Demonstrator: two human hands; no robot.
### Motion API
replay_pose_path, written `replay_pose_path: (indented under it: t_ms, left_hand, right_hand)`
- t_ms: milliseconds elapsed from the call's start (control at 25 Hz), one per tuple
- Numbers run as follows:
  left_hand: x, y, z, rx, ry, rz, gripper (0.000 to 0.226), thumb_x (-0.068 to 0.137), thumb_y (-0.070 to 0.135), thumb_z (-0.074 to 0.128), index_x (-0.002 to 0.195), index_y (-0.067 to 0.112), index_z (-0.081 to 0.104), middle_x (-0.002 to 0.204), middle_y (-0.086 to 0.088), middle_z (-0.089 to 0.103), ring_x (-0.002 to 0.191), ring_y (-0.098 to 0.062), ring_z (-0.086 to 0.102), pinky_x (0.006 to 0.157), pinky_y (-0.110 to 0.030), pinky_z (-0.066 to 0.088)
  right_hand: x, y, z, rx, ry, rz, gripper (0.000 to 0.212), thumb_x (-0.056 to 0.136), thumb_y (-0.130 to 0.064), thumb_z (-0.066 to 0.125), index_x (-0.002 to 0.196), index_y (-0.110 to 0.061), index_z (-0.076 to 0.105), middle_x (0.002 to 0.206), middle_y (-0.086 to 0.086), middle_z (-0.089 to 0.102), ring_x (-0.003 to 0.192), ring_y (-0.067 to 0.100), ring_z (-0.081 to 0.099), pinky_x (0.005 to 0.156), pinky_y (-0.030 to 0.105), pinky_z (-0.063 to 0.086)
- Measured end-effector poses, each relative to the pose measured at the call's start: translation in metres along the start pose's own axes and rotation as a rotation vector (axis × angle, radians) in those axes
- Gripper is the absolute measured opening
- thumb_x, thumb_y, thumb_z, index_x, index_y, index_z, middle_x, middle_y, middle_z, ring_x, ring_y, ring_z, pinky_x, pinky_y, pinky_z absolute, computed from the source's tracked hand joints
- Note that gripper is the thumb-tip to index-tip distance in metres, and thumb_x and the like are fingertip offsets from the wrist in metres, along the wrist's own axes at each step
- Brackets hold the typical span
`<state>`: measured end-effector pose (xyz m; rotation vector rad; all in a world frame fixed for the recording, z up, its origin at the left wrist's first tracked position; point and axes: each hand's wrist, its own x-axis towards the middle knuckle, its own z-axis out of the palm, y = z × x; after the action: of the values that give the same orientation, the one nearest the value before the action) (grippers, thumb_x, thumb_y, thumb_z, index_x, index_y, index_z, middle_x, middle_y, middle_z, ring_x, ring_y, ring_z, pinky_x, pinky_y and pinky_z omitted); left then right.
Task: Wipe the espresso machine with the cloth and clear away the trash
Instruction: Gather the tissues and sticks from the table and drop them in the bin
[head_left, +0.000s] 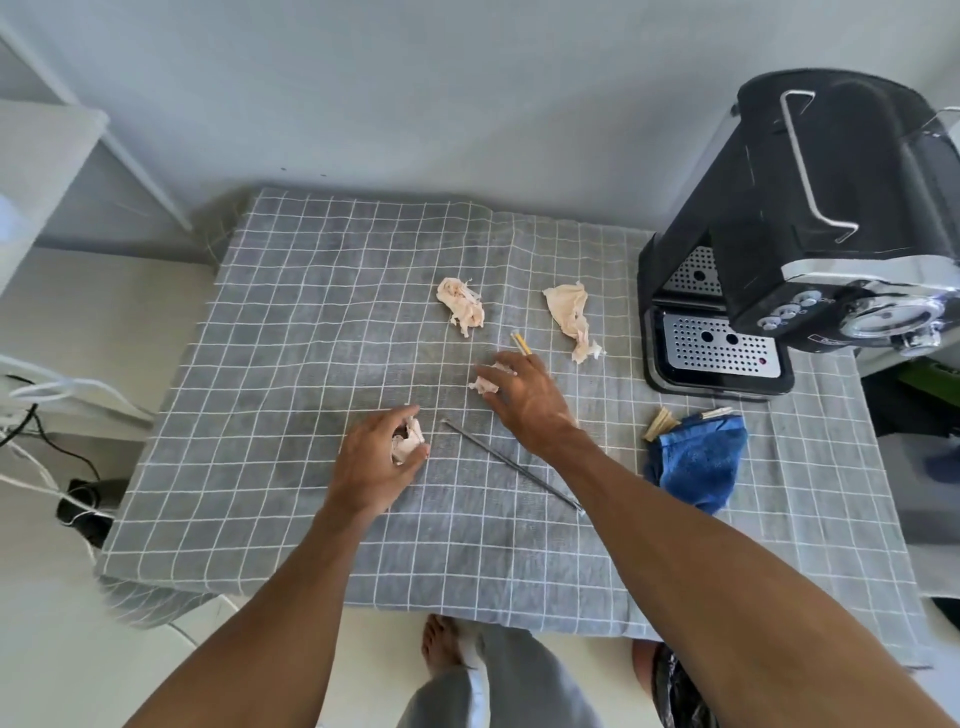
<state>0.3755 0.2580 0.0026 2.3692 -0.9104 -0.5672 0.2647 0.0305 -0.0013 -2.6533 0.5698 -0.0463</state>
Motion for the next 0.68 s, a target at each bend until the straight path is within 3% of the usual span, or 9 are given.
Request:
replay_pose_path:
  t_ms: [120, 240, 360, 480, 560, 680]
  left_hand:
    - [0.006, -0.001, -0.002, -0.025, 0.045, 0.027, 0.039, 0.092, 0.033, 0.077, 0.128, 0.022, 0.070, 0.115, 0.000, 0.071, 0.104, -0.020, 0.064, 0.091, -0.043, 0.055]
    - [0.021, 0.010, -0.004, -0.068, 0.089, 0.055, 0.025, 0.091, 0.031, 0.078, 0.110, 0.015, 0.073, 0.103, 0.000, 0.070, 0.089, -0.018, 0.066, 0.078, -0.036, 0.058]
    - [0.038, 0.027, -0.003, -0.126, 0.091, 0.108, 0.022, 0.091, 0.024, 0.078, 0.107, 0.013, 0.069, 0.102, -0.001, 0.071, 0.084, -0.016, 0.068, 0.073, -0.032, 0.060]
    - [0.046, 0.039, 0.005, -0.143, 0.034, 0.161, 0.029, 0.094, 0.013, 0.070, 0.123, 0.012, 0.065, 0.122, -0.006, 0.070, 0.102, -0.018, 0.069, 0.086, -0.033, 0.060]
    - [0.047, 0.041, 0.013, -0.117, -0.015, 0.198, 0.034, 0.096, 0.009, 0.065, 0.129, 0.014, 0.064, 0.126, -0.008, 0.067, 0.098, -0.015, 0.068, 0.086, -0.032, 0.060]
    - [0.049, 0.041, 0.022, -0.052, -0.103, 0.252, 0.034, 0.095, 0.016, 0.068, 0.128, 0.022, 0.067, 0.111, 0.000, 0.055, 0.081, -0.006, 0.054, 0.083, -0.033, 0.054]
  right_hand:
    - [0.000, -0.001, 0.006, 0.139, 0.039, 0.070, 0.026, 0.100, -0.018, 0.067, 0.125, -0.016, 0.072, 0.130, 0.014, 0.057, 0.113, 0.031, 0.058, 0.098, 0.034, 0.047]
    - [0.002, -0.002, 0.001, 0.258, 0.075, 0.151, 0.022, 0.100, -0.020, 0.067, 0.122, -0.017, 0.067, 0.122, 0.011, 0.053, 0.092, 0.017, 0.053, 0.084, 0.032, 0.051]
    - [0.004, 0.007, -0.013, 0.299, 0.176, 0.238, 0.026, 0.093, -0.019, 0.073, 0.117, -0.012, 0.066, 0.121, 0.008, 0.055, 0.089, 0.017, 0.058, 0.079, 0.032, 0.056]
    - [-0.001, 0.019, -0.023, 0.248, 0.273, 0.286, 0.029, 0.088, -0.015, 0.073, 0.115, -0.013, 0.062, 0.113, 0.008, 0.061, 0.091, 0.016, 0.053, 0.075, 0.038, 0.057]
    - [-0.007, 0.026, -0.024, 0.206, 0.214, 0.336, 0.036, 0.089, -0.020, 0.069, 0.124, -0.021, 0.060, 0.119, 0.009, 0.060, 0.099, 0.018, 0.050, 0.081, 0.038, 0.053]
    - [-0.011, 0.034, -0.021, 0.089, 0.116, 0.367, 0.036, 0.095, -0.030, 0.065, 0.131, -0.028, 0.063, 0.124, 0.009, 0.053, 0.108, 0.022, 0.050, 0.088, 0.037, 0.053]
